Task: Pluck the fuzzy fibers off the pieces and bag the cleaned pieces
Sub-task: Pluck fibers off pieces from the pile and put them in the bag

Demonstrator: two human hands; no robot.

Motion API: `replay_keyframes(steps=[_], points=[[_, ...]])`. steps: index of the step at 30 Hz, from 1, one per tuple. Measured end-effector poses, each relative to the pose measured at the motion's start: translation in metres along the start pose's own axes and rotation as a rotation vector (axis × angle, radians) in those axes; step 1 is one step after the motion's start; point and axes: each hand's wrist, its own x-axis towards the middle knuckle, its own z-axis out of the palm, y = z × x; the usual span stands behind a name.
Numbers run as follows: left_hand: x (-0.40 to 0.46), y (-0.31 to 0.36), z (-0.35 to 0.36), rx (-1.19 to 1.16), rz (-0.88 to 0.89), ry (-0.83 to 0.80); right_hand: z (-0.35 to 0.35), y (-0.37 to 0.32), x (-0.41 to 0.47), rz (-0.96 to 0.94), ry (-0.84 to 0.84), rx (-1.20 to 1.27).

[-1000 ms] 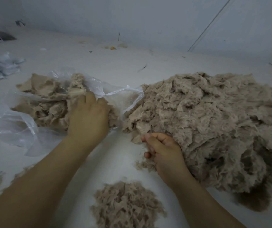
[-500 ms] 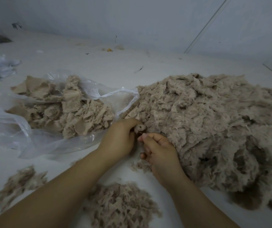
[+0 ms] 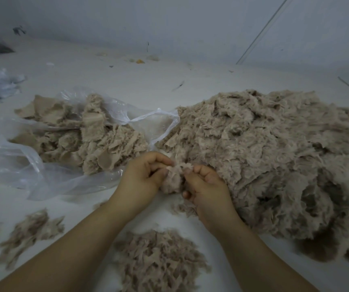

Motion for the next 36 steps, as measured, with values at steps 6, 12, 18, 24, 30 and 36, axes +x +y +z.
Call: replay_keyframes(steps=[6,12,18,24,30,36], points=[[0.004,-0.002,-0.009,-0.036,-0.091,0.188,0.001,0.002,0.001,0.029,0.058,0.064],[0.010,0.000,-0.017,-0.161,-0.145,0.365,0.000,0.004,0.002,0.022,0.062,0.065],[0.007,0.010,-0.021,-0.226,-0.116,0.384,-0.001,0.007,0.003,0.005,0.042,0.043],[0.000,0.009,-0.005,-0.093,-0.059,0.277,-0.003,0.004,0.002,-0.041,-0.029,-0.009],[0.000,0.021,0.005,0.296,0.161,0.369,-0.005,0.006,0.002,-0.079,-0.071,-0.014],[0.000,0.031,0.026,-0.006,-0.001,0.092,-0.005,0.004,0.001,-0.071,-0.165,0.067]])
